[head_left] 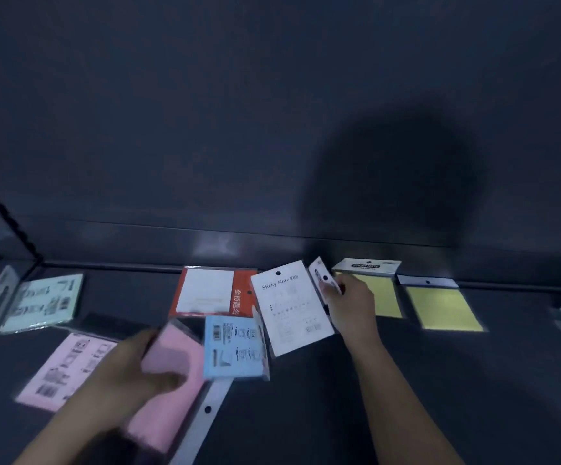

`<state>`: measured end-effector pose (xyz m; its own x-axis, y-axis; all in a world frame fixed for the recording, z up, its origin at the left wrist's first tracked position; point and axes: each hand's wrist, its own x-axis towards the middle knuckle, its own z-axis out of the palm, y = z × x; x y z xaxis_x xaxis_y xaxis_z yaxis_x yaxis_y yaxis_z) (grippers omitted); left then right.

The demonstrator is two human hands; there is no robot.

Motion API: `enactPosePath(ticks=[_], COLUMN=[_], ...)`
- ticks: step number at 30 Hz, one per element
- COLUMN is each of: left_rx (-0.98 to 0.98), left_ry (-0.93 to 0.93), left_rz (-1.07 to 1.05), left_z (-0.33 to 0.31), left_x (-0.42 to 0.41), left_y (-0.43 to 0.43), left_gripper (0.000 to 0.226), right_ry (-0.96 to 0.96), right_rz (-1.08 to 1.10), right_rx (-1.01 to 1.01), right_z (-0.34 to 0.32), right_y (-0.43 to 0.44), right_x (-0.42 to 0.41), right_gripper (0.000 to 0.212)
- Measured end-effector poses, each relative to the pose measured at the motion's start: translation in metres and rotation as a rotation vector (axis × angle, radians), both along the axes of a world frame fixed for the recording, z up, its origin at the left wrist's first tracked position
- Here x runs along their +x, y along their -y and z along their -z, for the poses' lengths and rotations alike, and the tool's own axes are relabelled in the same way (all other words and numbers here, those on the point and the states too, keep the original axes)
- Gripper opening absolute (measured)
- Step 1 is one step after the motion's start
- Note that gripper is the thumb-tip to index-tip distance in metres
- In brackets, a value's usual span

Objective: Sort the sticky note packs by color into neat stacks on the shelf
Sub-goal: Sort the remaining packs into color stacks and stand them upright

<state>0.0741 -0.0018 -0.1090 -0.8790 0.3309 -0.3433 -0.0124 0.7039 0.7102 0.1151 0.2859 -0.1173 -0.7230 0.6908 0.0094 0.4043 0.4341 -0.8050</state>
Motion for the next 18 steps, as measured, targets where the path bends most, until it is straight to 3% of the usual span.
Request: enactPosePath(ticks=[2, 4, 7, 11, 15, 18], left_rx=[0.060, 0.136, 0.210, 0.362, 0.601, 0.735], left_ry=[-0.019, -0.049, -0.066, -0.070, -0.022, 0.087], left_rz=[-0.062, -0.157, -0.331, -0.495, -0.615, -0.658], left_z=[-0.007, -0.014, -0.017, -0.018, -0.027, -0.029], left_x=[0.003, 0.011, 0.020, 0.032, 0.044, 0.052], left_y=[0.003, 0.005, 0.012, 0.024, 0.029, 0.038], left_gripper=[0.021, 0.018, 0.018, 0.043, 0.019, 0.013], right_ry=[-0.201, -0.365, -0.487, -0.644, -0.743, -0.621], right_rz=[0.030, 0.064, 0.086, 0.193, 0.298, 0.237], right_rx=[-0.272, -0.525, -0.573, -0.585, -0.701, -0.833], right_z=[-0.013, -0.028, -0.048, -0.061, -0.066, -0.059], right_y=[-0.001, -0.001, -0.004, -0.002, 0.014, 0.040], right_x=[0.007, 0.014, 0.023, 0.030, 0.028, 0.018], right_gripper=[0.019, 0.013, 0.011, 0.008, 0.003, 0.004])
